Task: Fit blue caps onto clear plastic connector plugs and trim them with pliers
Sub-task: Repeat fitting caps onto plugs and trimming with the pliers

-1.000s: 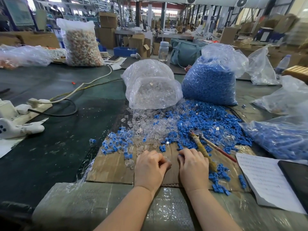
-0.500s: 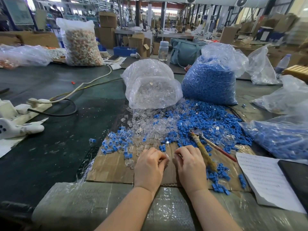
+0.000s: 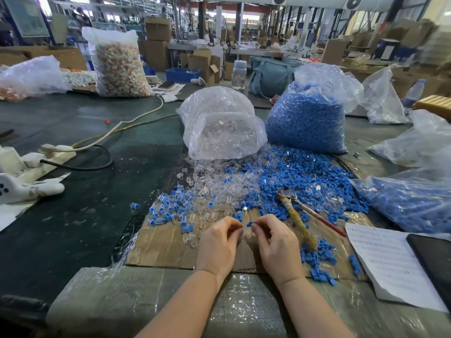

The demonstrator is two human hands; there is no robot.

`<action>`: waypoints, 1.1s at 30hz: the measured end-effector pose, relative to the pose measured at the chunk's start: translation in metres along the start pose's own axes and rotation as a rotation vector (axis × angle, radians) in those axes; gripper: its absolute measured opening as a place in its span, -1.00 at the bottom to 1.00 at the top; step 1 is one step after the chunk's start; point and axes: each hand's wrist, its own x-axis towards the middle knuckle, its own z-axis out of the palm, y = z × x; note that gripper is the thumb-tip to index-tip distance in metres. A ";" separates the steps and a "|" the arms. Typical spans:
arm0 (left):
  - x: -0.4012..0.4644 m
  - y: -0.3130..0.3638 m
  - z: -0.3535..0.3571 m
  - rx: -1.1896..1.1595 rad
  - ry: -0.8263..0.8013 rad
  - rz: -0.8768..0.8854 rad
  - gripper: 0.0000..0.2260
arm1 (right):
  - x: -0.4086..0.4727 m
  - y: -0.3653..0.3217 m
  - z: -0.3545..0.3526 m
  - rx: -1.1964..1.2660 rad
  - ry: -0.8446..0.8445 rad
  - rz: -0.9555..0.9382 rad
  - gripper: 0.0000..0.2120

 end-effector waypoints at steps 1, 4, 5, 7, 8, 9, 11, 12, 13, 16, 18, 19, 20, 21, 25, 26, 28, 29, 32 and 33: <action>0.000 0.000 0.000 -0.036 -0.015 -0.029 -0.86 | 0.000 -0.001 0.000 0.002 0.013 -0.008 -0.94; 0.001 0.000 -0.001 -0.125 -0.039 -0.102 -0.80 | 0.000 -0.002 0.000 -0.003 0.023 -0.025 -0.92; 0.001 -0.001 -0.001 -0.155 -0.039 -0.118 -0.81 | 0.000 -0.002 0.000 -0.010 0.019 -0.032 -0.91; 0.002 -0.001 -0.001 -0.194 -0.037 -0.142 -0.85 | 0.000 -0.002 0.000 -0.039 0.005 -0.055 -0.89; 0.002 -0.001 -0.001 -0.201 -0.033 -0.149 -0.86 | -0.001 -0.002 0.001 -0.059 -0.007 -0.061 -0.89; 0.002 -0.001 -0.001 -0.211 -0.030 -0.156 -0.86 | -0.001 -0.003 0.001 -0.078 -0.022 -0.060 -0.88; 0.003 -0.002 -0.001 -0.242 -0.027 -0.172 -0.85 | -0.001 -0.002 0.002 -0.110 -0.037 -0.056 -0.87; 0.003 -0.002 -0.001 -0.254 -0.026 -0.178 -0.85 | -0.001 -0.002 0.002 -0.120 -0.039 -0.059 -0.86; 0.003 -0.003 -0.001 -0.265 -0.024 -0.180 -0.85 | -0.001 -0.003 0.002 -0.130 -0.043 -0.067 -0.85; 0.004 -0.002 -0.002 -0.298 -0.019 -0.180 -0.85 | -0.002 -0.005 0.002 -0.174 -0.059 -0.126 -0.81; 0.003 -0.002 -0.002 -0.301 -0.025 -0.170 -0.85 | -0.001 -0.005 0.003 -0.193 -0.068 -0.143 -0.79; 0.003 -0.002 -0.002 -0.290 -0.033 -0.162 -0.85 | -0.001 -0.006 0.003 -0.199 -0.068 -0.146 -0.79; 0.002 -0.002 -0.002 -0.272 -0.043 -0.153 -0.84 | -0.001 -0.006 0.003 -0.206 -0.069 -0.148 -0.79; 0.002 -0.002 -0.002 -0.251 -0.051 -0.144 -0.82 | -0.001 -0.006 0.003 -0.214 -0.069 -0.153 -0.78; 0.001 -0.002 -0.002 -0.226 -0.058 -0.128 -0.79 | -0.002 -0.006 0.003 -0.225 -0.078 -0.156 -0.77; 0.001 -0.003 -0.002 -0.229 -0.054 -0.127 -0.79 | -0.002 -0.005 0.003 -0.219 -0.081 -0.153 -0.78; 0.002 -0.003 -0.002 -0.223 -0.035 -0.122 -0.79 | -0.002 -0.004 0.002 -0.190 -0.084 -0.149 -0.80; 0.002 -0.003 -0.002 -0.221 -0.027 -0.120 -0.80 | -0.002 -0.004 0.002 -0.174 -0.081 -0.147 -0.81; 0.002 -0.004 -0.001 -0.258 -0.031 -0.131 -0.81 | -0.003 -0.005 0.001 -0.129 -0.052 -0.138 -0.91; 0.002 -0.004 -0.001 -0.276 -0.038 -0.135 -0.81 | -0.003 -0.005 0.000 -0.111 -0.043 -0.132 -0.92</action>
